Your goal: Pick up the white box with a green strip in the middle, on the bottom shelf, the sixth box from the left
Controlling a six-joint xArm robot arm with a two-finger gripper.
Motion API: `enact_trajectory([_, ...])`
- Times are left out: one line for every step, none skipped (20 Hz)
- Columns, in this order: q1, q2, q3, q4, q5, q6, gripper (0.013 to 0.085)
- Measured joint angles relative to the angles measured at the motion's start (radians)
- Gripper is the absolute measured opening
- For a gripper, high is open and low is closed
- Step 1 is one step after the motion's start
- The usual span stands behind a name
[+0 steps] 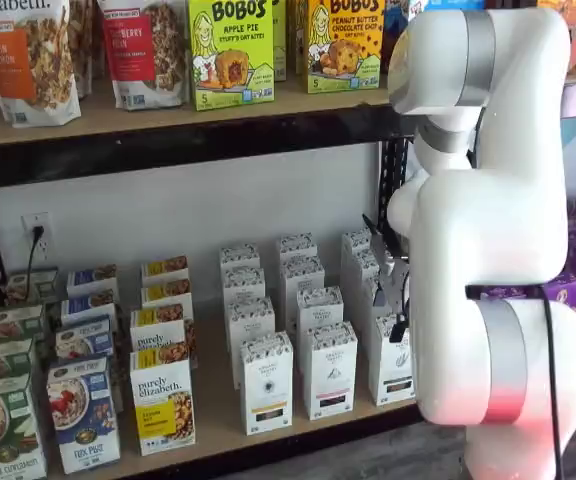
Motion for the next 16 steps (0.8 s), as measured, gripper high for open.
enact_trajectory([0.0, 0.002, -0.001, -0.015, -0.006, 0.014, 0.085])
enact_trajectory([0.0, 0.009, -0.006, -0.048, -0.018, 0.041, 0.085])
enact_trajectory([0.0, 0.019, -0.017, -0.067, -0.025, 0.058, 0.085])
enact_trajectory([0.0, 0.03, -0.03, -0.079, -0.027, 0.068, 0.085])
enact_trajectory([0.0, 0.04, -0.042, -0.087, -0.026, 0.075, 0.085])
enact_trajectory([0.0, 0.049, -0.054, -0.093, -0.025, 0.081, 0.085])
enact_trajectory([0.0, 0.056, -0.062, -0.099, -0.026, 0.086, 0.085])
enact_trajectory([0.0, 0.063, -0.07, -0.105, -0.026, 0.093, 0.085])
enact_trajectory([0.001, 0.073, -0.08, -0.116, -0.026, 0.103, 0.085])
enact_trajectory([0.001, 0.084, -0.093, -0.13, -0.025, 0.115, 0.085])
enact_trajectory([0.001, 0.094, -0.103, -0.139, -0.024, 0.123, 0.085])
enact_trajectory([0.0, 0.106, -0.116, -0.151, -0.025, 0.133, 0.085])
enact_trajectory([-0.001, 0.116, -0.127, -0.162, -0.028, 0.141, 0.085])
enact_trajectory([-0.004, 0.13, -0.142, -0.175, -0.031, 0.151, 0.085])
enact_trajectory([-0.006, 0.141, -0.155, -0.186, -0.034, 0.158, 0.085])
enact_trajectory([-0.009, 0.153, -0.168, -0.196, -0.036, 0.165, 0.085])
